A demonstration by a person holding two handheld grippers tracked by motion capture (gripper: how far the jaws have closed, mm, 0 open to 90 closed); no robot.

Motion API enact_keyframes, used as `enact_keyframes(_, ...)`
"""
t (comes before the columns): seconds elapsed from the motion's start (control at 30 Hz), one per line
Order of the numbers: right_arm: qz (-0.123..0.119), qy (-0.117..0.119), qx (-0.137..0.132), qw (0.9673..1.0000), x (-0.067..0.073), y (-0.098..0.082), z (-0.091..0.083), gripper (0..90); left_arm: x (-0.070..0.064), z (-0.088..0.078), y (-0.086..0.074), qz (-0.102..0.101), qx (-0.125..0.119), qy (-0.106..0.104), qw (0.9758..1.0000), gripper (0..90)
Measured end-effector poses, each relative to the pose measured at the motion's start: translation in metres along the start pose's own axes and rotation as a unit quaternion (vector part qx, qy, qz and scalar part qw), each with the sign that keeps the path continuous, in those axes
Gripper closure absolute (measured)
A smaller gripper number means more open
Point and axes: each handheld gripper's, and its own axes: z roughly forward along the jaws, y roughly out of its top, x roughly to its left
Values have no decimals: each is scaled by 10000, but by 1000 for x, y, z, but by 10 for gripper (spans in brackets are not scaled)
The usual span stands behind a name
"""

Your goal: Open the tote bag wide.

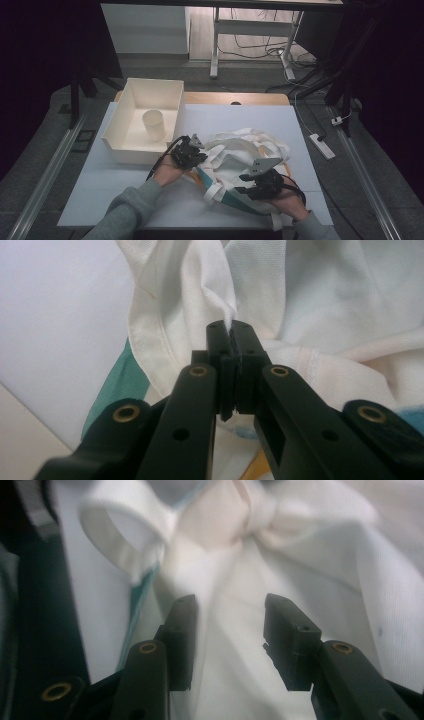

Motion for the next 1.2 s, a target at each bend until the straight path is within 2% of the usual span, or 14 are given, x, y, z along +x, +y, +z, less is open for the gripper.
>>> enact_keyframes(0.1, -55, 78, 126, 9999, -4, 7, -5, 530, -1, -1, 0, 16, -14, -46, 10000, 879)
enact_keyframes(0.17, -106, -147, 42, 9998, -5, 10, -11, 535, -2, 0, 0, 50, -6, -52, 10000, 879)
enact_keyframes(0.27, 20, -303, -158, 9994, -11, 17, -18, 536, -2, 0, 0, 39, -19, -63, 10000, 879)
enact_keyframes(0.33, 67, -512, -79, 9986, -15, 20, -15, 538, -3, 0, 0, 43, -19, -52, 10000, 879)
enact_keyframes(0.4, 119, -809, 126, 9966, -24, 23, -3, 539, -4, 0, -1, 50, -21, -37, 10000, 879)
enact_keyframes(0.53, 216, -1306, 595, 9894, -46, 21, 23, 556, -4, -1, -2, 55, -19, -40, 10000, 879)
enact_keyframes(0.6, 162, -1723, 842, 9813, -57, 20, 36, 636, -4, -1, -2, 68, -16, -42, 10000, 879)
enact_keyframes(0.63, 214, -1768, 887, 9800, -62, 20, 38, 701, -4, -1, -2, 60, -20, -48, 10000, 879)
enact_keyframes(0.7, 500, -1703, 731, 9814, -76, 17, 36, 851, -4, -1, -2, 64, -27, -69, 10000, 879)
enact_keyframes(0.73, 587, -1672, 676, 9819, -80, 16, 34, 866, -4, -1, -2, 64, -39, -82, 9999, 879)
enact_keyframes(0.77, 766, -1510, 547, 9840, -88, 14, 31, 875, -4, -1, -2, 66, -46, -87, 9999, 879)
enact_keyframes(0.93, 959, -1676, 414, 9803, -101, 11, 36, 880, -5, 0, -1, 107, -34, -49, 9999, 879)
enact_keyframes(1.1, 1203, -1697, 569, 9765, -117, 4, 56, 878, -5, 2, -2, 115, -5, -55, 9999, 879)
enact_keyframes(1.2, 1294, -1622, 648, 9761, -124, -1, 67, 878, -5, 3, -2, 134, 21, -65, 9999, 879)
